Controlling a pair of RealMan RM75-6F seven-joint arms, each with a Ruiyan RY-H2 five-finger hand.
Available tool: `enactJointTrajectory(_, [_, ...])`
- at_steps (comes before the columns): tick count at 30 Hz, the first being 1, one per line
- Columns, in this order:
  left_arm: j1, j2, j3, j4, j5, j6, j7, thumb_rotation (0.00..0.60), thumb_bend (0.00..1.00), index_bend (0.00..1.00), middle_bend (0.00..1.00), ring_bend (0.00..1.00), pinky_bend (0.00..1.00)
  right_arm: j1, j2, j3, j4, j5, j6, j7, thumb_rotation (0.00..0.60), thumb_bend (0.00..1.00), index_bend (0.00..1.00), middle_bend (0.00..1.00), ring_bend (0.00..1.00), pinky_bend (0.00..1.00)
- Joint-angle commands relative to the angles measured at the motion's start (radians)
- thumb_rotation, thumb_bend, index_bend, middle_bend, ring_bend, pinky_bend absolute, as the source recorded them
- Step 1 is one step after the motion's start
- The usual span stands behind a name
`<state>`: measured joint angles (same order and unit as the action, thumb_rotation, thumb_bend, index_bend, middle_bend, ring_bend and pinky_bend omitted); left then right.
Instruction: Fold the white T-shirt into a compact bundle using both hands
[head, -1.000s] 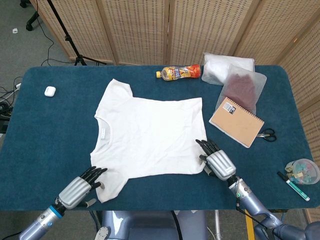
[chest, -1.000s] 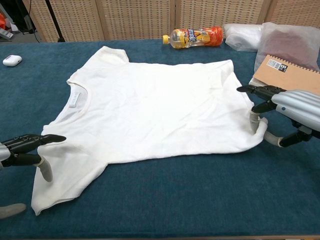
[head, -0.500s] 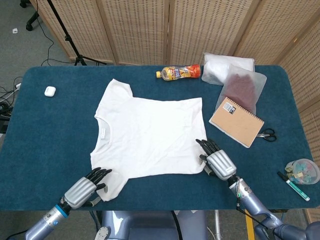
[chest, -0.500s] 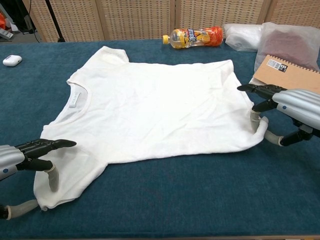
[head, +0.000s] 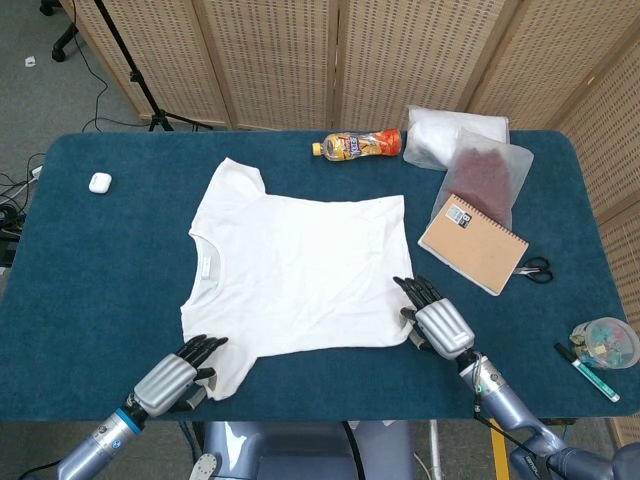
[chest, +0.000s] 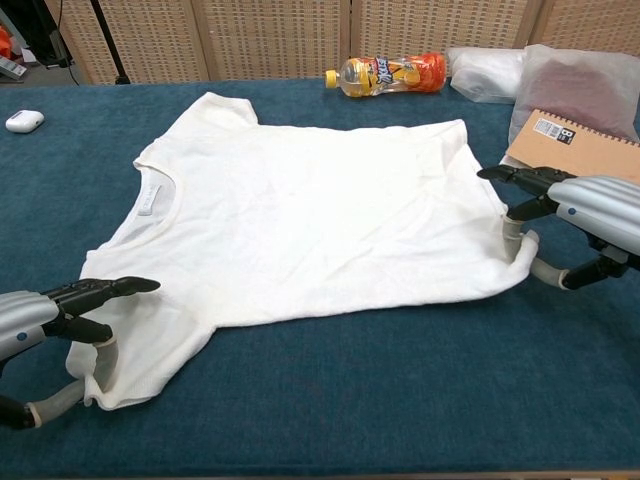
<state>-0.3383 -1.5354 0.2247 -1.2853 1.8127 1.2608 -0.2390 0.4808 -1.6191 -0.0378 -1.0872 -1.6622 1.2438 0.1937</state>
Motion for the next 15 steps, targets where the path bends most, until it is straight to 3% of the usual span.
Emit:
enactJointTrajectory(1, [0.001,0.001,0.004,0.002,-0.005,0.013,-0.051,0.600,0.55,0.70,0.00,0.00,0.00,0.001,0.002,-0.004,-0.001,-0.006,0.004,0.008,0.600,0.54,0.59,0.02,0.00,0.00])
enactJointTrajectory(15, [-0.002,0.122,0.080,-0.059,0.085,0.134,-0.221,0.600,0.57,0.72,0.00,0.00,0.00,0.041,0.093,-0.086,-0.075,-0.157,0.066,0.135,0.600,0.57,0.63,0.08,0.00,0.00])
